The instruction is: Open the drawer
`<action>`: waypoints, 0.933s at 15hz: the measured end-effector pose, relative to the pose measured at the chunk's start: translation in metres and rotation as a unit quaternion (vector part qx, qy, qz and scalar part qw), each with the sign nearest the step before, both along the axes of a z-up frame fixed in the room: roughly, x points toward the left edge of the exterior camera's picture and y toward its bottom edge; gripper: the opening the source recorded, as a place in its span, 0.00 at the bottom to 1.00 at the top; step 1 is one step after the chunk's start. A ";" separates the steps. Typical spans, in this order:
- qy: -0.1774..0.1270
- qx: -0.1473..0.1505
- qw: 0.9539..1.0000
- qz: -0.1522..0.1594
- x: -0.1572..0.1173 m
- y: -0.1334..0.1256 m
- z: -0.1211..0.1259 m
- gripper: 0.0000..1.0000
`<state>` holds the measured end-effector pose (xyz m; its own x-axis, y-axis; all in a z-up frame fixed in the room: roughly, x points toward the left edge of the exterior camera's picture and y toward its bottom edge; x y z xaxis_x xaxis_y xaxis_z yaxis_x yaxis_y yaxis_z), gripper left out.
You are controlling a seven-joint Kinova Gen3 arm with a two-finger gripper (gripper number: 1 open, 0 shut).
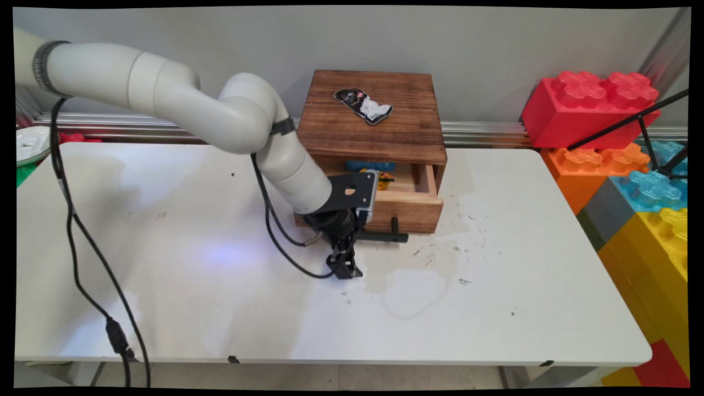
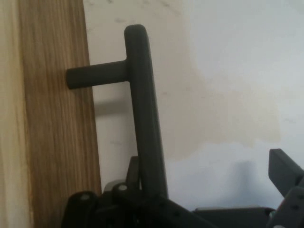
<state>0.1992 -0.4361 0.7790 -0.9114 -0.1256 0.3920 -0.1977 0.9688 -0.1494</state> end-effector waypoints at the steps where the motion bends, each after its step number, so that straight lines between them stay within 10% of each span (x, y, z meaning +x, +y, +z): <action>1: 0.003 0.003 1.000 0.003 -0.002 0.007 0.001 1.00; 14: 0.028 0.027 0.999 0.029 -0.020 0.071 0.008 1.00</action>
